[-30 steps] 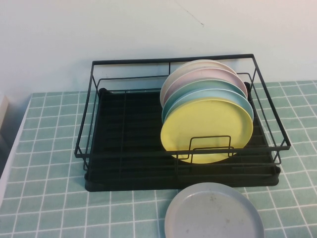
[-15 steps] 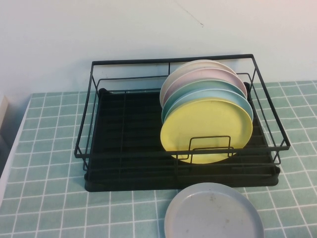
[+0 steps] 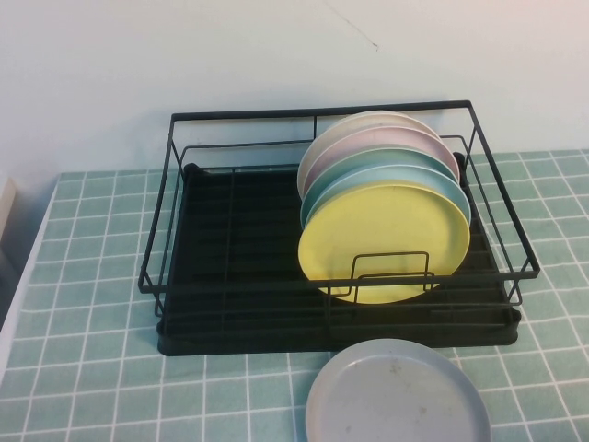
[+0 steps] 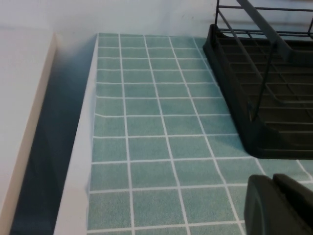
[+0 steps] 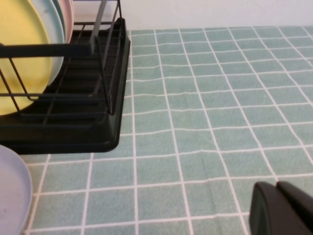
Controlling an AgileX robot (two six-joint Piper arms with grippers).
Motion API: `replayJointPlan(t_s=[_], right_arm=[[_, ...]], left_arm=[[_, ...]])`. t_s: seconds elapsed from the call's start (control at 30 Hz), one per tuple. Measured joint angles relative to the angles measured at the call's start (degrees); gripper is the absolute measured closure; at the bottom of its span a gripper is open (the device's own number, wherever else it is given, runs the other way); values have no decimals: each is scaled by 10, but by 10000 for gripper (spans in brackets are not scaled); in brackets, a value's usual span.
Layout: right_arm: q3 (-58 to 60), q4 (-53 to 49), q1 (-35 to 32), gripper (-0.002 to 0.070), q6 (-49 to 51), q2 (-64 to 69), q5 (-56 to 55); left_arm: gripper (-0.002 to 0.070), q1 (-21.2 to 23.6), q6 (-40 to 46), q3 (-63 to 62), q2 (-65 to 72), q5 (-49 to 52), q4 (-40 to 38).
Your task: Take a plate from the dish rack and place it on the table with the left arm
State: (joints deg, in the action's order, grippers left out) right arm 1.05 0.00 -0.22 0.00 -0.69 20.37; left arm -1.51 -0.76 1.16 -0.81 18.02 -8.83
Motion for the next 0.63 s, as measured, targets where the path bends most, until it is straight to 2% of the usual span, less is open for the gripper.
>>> replayJointPlan(t_s=[0.63], right_arm=[[0,0,0,678,0,0,0]], left_arm=[[678,4,11,-1,0,2,0]])
